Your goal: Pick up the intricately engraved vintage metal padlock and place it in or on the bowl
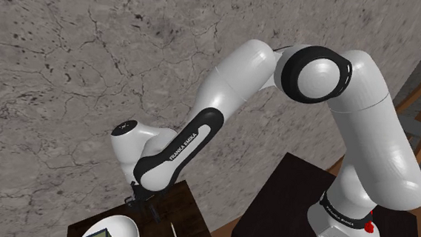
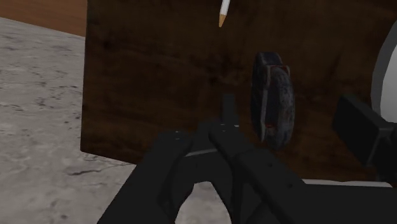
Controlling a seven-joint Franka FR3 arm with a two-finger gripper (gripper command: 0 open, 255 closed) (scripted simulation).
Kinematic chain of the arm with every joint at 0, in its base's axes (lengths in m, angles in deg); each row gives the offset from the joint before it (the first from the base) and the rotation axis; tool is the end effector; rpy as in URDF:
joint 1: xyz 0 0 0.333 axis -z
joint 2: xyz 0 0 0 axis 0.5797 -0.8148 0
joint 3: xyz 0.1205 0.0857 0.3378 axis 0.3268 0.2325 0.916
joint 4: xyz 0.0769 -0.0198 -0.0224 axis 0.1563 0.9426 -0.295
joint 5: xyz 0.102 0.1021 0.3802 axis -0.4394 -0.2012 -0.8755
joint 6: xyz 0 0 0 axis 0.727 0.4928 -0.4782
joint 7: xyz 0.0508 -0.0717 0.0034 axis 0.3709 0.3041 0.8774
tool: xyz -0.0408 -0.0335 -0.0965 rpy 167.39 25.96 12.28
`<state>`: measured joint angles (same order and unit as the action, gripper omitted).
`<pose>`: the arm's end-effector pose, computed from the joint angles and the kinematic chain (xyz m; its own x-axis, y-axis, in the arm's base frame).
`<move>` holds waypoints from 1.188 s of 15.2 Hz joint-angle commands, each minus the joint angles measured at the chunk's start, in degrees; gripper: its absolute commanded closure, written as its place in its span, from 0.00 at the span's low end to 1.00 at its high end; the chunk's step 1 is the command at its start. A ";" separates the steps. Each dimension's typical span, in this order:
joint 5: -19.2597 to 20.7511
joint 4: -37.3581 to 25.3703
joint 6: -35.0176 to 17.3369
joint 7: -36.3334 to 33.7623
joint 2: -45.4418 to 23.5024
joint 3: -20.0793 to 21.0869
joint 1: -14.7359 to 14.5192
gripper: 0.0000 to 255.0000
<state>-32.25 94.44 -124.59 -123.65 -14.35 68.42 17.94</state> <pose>0.5584 0.4050 0.2273 0.9783 -0.1726 -0.1144 -0.1721 -0.9850 0.0147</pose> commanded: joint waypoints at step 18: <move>-1.74 -0.02 4.60 0.73 4.72 1.41 1.03 1.00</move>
<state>-33.80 94.50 -120.54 -123.07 -10.09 69.71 18.82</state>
